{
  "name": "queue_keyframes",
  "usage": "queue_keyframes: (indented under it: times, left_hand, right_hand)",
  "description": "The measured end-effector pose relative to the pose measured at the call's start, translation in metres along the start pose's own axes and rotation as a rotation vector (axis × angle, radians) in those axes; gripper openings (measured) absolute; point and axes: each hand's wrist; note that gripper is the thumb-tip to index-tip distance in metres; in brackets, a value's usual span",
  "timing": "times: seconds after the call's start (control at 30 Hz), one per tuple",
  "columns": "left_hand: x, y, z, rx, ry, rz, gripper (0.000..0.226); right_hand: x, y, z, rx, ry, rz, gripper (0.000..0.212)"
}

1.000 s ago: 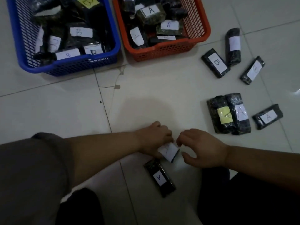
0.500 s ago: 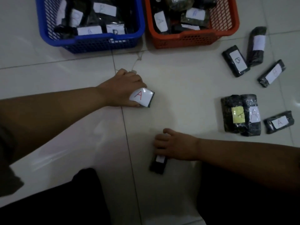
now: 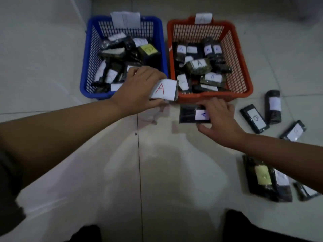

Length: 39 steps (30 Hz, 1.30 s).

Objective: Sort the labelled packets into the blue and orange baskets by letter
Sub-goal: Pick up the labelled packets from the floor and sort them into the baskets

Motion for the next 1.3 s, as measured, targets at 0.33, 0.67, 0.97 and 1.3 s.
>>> queue_keyframes:
  times: [0.33,0.67,0.97,1.3]
  left_hand:
    - [-0.044,-0.008,-0.016,0.064,-0.316,0.133,0.064]
    - [-0.109,0.047,0.013,0.160,-0.413,0.135,0.061]
    - [-0.139,0.093,0.057,0.313,-0.451,-0.081,0.061]
    - [-0.158,0.116,0.074,0.288,-0.391,-0.185,0.065]
  right_hand:
    - [-0.106,-0.045,0.015,-0.840,0.489,0.206,0.051]
    - [-0.132,-0.062,0.126,-1.212,0.797,0.443,0.036]
    - [-0.133,-0.038,0.155,-0.971,0.608,0.449,0.067]
    - [-0.149,-0.026,0.161,-1.202,0.673,0.569,0.044]
Point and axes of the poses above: each hand's wrist, its own x-axis away from the middle knuckle, its own y-axis out of the palm, z = x × y
